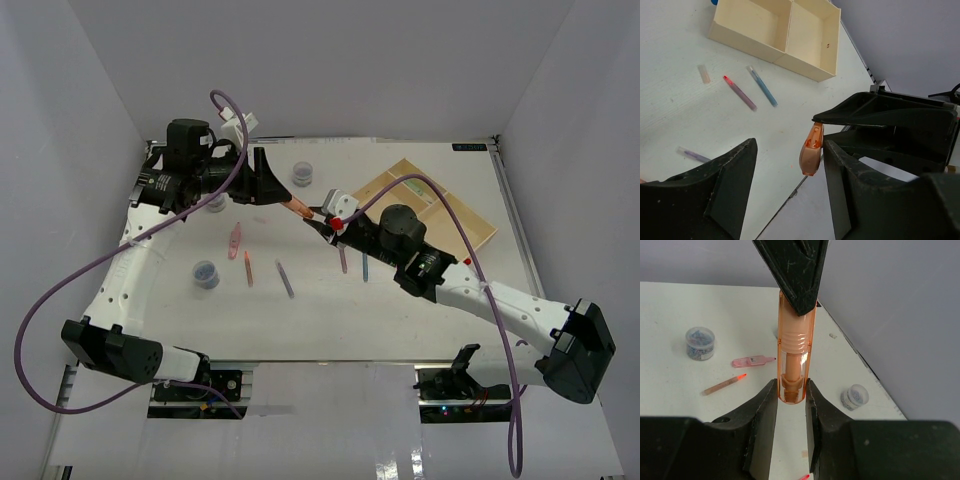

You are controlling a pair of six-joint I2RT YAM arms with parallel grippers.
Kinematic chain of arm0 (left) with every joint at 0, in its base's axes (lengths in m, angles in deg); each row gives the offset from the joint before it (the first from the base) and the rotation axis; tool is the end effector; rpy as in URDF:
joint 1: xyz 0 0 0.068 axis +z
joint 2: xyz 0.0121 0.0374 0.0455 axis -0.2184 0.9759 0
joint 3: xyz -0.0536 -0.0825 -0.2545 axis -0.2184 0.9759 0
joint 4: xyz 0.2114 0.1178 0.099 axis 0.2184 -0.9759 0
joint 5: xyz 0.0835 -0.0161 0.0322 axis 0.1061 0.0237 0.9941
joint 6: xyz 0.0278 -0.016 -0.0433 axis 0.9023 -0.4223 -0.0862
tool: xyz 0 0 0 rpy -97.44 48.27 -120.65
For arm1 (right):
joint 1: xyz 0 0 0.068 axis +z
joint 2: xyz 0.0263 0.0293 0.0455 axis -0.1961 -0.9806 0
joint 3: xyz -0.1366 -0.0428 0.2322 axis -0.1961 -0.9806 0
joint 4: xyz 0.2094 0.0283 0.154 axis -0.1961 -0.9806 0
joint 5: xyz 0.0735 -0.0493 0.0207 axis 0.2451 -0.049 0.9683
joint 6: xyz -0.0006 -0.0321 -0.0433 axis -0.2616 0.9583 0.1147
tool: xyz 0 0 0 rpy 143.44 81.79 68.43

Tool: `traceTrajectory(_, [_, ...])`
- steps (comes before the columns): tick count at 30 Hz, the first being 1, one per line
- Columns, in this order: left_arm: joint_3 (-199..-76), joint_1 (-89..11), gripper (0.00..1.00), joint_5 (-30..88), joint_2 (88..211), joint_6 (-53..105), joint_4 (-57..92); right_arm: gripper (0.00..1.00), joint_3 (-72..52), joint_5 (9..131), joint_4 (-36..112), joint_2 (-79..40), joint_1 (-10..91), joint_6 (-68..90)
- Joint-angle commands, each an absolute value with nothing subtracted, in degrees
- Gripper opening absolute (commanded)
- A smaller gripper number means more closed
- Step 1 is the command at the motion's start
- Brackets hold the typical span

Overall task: Sort the stationery into containers
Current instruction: Close the pen cap.

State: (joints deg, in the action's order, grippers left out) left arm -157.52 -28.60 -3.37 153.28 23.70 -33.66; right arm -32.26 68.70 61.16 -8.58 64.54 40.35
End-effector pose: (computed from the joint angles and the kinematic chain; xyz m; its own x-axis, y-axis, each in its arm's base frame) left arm 0.2573 -0.0981 0.4295 -0.7177 0.0157 -0.6962 0.5629 0.6017 -0.5667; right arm 0.1713 0.2355 0.3588 0.3854 -0.1206 -0.9148 -0.7703 0.5038 -0.3909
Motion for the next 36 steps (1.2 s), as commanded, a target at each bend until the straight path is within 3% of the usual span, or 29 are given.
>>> traceTrajectory(1, [-157.14, -28.87, 0.66, -5.88, 150.67, 24.67, -30.81, 0.13, -29.04, 69.88, 62.59, -8.61, 64.31, 39.45])
traceTrajectory(19, [-153.89, -28.87, 0.34, -8.52, 150.06, 24.41, -30.11, 0.09, -28.34, 70.15, 62.41, -9.23, 64.31, 38.66])
traceTrajectory(36, [-148.35, -30.19, 0.31, -10.9, 149.44, 21.16, -27.73, 0.08, -21.05, 70.59, 63.73, -10.28, 64.4, 39.09])
